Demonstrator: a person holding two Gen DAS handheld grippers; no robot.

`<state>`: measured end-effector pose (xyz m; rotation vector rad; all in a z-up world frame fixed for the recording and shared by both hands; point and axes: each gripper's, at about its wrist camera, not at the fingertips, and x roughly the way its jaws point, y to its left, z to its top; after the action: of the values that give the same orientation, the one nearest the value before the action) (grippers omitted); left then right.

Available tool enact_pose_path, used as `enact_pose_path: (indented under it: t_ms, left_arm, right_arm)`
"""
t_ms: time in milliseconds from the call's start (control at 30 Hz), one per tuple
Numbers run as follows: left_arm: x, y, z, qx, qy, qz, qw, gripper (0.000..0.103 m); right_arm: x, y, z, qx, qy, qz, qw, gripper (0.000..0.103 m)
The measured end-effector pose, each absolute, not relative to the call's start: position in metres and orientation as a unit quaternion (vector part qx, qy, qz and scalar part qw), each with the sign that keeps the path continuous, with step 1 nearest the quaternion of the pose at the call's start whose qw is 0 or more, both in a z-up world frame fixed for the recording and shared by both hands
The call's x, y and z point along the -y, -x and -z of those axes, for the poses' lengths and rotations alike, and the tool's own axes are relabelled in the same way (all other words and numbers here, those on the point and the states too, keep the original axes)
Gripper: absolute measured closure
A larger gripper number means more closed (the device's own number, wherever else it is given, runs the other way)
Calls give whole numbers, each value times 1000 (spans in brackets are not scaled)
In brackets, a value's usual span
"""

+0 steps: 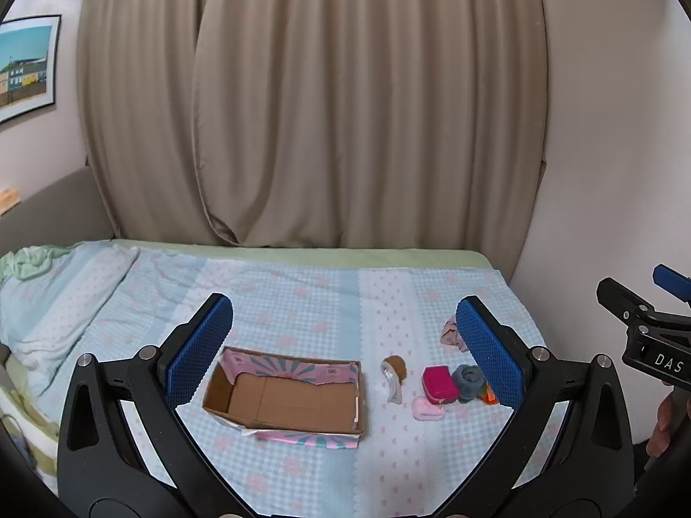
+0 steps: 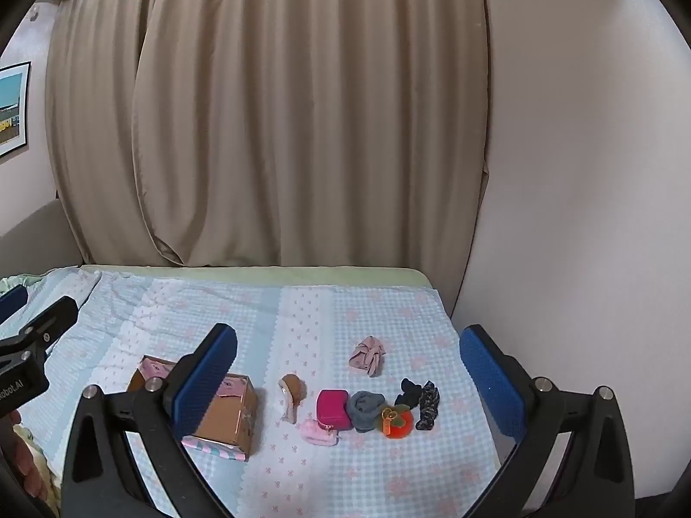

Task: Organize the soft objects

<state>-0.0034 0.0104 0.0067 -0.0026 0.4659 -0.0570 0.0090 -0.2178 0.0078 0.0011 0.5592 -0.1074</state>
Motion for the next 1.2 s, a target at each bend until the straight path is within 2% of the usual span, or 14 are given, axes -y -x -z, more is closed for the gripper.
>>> enact_pose_path:
  t_ms: [1200]
  left_arm:
    - [-7,-11,9,-238,6,33,971,1]
  right_arm:
    - [217,-22,6,-265,2,44,963,0]
